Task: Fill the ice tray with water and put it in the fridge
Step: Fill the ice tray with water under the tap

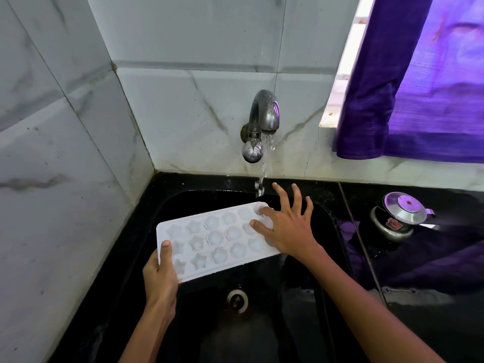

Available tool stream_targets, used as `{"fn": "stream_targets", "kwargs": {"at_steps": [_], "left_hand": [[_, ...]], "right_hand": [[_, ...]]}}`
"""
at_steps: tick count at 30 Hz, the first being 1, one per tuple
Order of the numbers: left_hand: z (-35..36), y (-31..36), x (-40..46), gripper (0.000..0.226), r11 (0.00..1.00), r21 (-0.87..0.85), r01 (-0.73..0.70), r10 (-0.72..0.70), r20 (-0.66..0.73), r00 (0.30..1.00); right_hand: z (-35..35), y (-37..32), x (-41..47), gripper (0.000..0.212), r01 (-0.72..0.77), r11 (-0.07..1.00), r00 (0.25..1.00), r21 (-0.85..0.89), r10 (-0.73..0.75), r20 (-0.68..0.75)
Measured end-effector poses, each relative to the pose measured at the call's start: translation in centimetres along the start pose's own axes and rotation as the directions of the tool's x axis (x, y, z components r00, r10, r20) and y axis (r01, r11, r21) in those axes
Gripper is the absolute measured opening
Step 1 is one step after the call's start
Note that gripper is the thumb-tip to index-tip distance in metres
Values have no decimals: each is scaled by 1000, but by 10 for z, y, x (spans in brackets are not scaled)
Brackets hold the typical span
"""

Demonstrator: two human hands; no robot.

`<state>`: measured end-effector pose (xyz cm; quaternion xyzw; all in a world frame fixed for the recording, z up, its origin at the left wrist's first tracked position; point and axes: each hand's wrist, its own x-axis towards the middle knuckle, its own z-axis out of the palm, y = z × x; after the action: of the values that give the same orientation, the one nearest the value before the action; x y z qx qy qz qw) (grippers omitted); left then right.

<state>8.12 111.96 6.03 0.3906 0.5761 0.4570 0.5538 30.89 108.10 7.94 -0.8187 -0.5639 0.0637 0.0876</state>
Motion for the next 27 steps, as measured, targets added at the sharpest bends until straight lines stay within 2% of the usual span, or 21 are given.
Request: {"fn": "stream_targets", "kwargs": {"at_steps": [4,7,9,11,16,18,21,27], "left_hand": [[-2,-1,2,25,1000,9,-24,24,-6,1000],[-1,0,3,25,1000,-10,-22,21,-20,1000],[-1,2,4,24,999,-23,-30,29,-32,999],[0,4,6,24,999,-26,-41,41,-30,999],[3,4,13,23,999,-20,-38,37,-17,999],[5,4,15,23,999,-24,-31,31,-10,999],[6,5,18,22,999,-27,-36,36,-5,999],[2,8,23,24,999,-35,-21,21,22,1000]], "right_hand": [[0,7,-1,42,-4,981,1000,195,3,8],[2,10,-13,61,54,941,998,333,-46,-32],[4,12,-23,68,73,930,997,361,-58,-52],[6,15,-32,71,79,952,997,296,-71,-37],[2,19,-31,98,119,991,991,60,-123,54],[0,17,-29,100,131,991,990,6,-131,59],[-2,14,-25,97,139,989,990,-45,-138,29],[0,11,-22,94,118,993,992,-12,-118,42]]}}
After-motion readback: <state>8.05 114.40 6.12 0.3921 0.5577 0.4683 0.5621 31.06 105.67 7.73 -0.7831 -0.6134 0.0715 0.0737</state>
